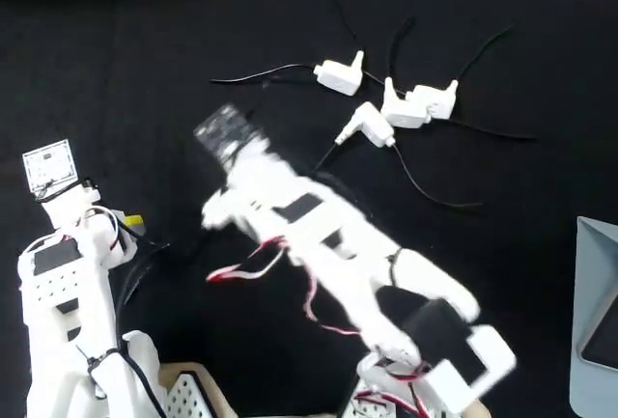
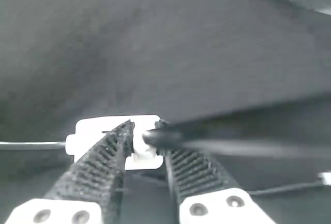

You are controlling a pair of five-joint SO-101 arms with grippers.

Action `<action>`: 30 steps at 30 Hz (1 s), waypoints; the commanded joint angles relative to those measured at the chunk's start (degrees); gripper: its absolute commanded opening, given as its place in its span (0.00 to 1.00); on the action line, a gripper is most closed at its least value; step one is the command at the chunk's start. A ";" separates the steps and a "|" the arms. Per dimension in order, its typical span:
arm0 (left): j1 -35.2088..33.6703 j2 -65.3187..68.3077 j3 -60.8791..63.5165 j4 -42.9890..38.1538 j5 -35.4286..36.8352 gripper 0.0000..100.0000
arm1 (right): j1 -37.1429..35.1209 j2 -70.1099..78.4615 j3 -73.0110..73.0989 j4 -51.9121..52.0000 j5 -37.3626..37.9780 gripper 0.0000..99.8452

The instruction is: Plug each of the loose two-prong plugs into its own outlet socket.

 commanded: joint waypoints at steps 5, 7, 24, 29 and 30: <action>-0.66 -1.67 -0.57 -0.97 0.26 0.28 | 14.42 -3.38 -1.89 -11.78 0.26 0.01; -0.66 -1.67 -0.57 -0.97 0.26 0.28 | 17.05 -0.75 -2.59 -16.62 0.35 0.01; -0.66 -1.58 -0.40 -2.64 0.26 0.28 | 24.53 8.13 -15.87 -3.08 0.00 0.13; -0.40 -1.76 -0.04 -3.34 0.35 0.27 | 23.47 -6.99 -5.93 -2.81 0.00 0.03; -0.31 -1.76 -0.04 -3.34 0.44 0.27 | 23.03 -11.03 -2.86 -2.99 0.00 0.03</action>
